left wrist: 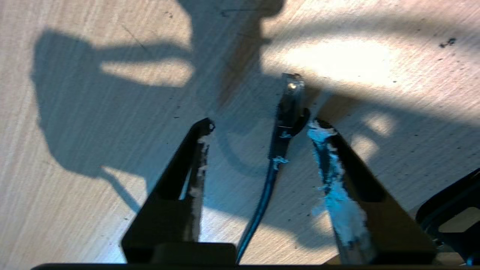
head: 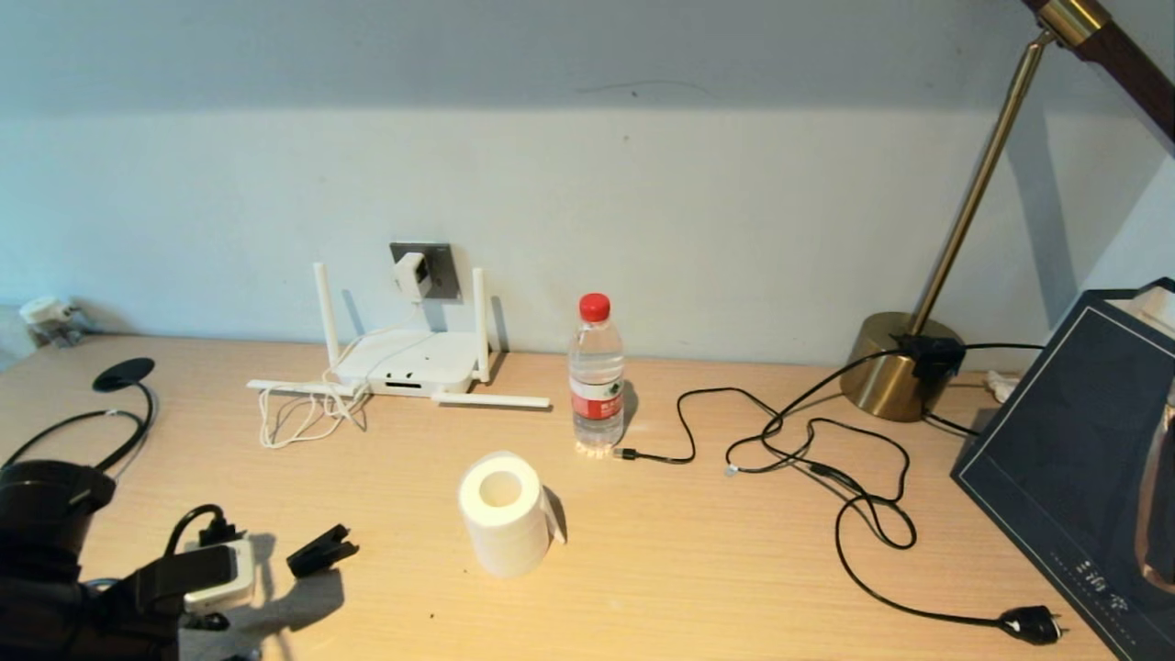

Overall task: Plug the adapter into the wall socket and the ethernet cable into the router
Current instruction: Pick up cable

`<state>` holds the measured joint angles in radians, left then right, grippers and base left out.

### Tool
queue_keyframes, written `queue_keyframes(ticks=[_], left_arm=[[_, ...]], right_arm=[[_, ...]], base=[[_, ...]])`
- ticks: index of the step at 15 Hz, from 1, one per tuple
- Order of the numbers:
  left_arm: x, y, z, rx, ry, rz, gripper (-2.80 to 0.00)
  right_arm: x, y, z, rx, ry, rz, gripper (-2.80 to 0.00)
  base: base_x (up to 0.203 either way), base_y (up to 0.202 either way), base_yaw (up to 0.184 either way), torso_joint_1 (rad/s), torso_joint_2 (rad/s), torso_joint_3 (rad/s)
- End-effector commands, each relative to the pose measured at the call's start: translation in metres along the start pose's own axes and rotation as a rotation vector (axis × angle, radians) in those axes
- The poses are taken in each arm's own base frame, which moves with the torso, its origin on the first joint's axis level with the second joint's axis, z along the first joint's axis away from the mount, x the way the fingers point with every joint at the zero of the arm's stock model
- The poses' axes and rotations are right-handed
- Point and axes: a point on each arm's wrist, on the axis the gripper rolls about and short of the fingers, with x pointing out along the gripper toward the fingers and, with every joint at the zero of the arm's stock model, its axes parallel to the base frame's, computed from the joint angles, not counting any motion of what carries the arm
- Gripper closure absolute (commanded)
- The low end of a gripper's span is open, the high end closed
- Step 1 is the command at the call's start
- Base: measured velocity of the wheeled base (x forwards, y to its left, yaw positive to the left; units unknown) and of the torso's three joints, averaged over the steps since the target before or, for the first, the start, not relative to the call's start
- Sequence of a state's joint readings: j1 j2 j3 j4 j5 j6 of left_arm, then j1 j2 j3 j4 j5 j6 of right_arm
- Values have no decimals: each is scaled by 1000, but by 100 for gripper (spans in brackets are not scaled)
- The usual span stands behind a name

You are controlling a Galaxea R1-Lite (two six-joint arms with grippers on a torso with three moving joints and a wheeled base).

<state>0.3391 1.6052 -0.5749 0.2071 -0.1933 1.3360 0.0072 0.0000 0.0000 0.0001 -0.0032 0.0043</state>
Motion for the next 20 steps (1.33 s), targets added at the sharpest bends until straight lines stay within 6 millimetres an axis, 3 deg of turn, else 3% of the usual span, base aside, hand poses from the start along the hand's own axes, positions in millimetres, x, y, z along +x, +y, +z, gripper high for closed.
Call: queue_keyframes(ticks=[1, 9, 11, 15, 18, 20], left_arm=[[-1, -8, -3, 0, 3, -12, 0], [-10, -21, -3, 10, -20, 11, 0], [-14, -18, 3, 38, -152, 7, 0], [-38, -2, 54, 307, -341, 155, 0], [-63, 20, 102, 483, -434, 543, 0], [-77, 18, 130, 536, -467, 701, 0]], right_arm=[[0, 0, 0, 0, 1, 1, 0], [0, 0, 0, 0, 1, 1, 0], [0, 0, 0, 0, 1, 1, 0], [0, 0, 0, 0, 1, 1, 0], [0, 0, 0, 0, 0, 1, 0], [0, 0, 0, 0, 2, 1, 0]], base=[[0, 0, 0, 0, 0, 0], [0, 0, 0, 0, 0, 0], [0, 0, 0, 0, 0, 0], [0, 0, 0, 0, 0, 0], [0, 0, 0, 0, 0, 0], [0, 0, 0, 0, 0, 0]])
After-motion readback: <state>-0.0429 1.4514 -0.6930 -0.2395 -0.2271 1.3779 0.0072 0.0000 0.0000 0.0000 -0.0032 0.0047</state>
